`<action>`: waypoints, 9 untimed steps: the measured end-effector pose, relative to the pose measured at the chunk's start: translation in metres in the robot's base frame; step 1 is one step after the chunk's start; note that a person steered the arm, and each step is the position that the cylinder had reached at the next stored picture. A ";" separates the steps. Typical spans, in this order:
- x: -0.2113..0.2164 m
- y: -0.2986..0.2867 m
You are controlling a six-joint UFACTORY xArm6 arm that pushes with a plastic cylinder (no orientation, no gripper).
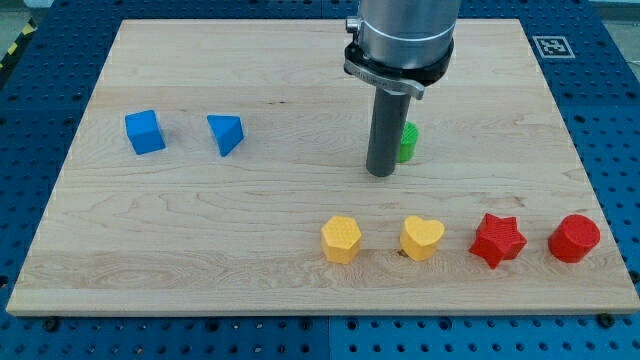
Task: Move the green circle bottom right to the green star
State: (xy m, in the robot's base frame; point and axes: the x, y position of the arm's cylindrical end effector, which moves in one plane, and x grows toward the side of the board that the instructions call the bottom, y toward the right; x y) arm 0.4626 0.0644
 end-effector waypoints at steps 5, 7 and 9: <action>-0.030 0.034; -0.053 0.041; -0.045 0.060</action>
State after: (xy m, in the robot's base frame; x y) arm 0.4180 0.1246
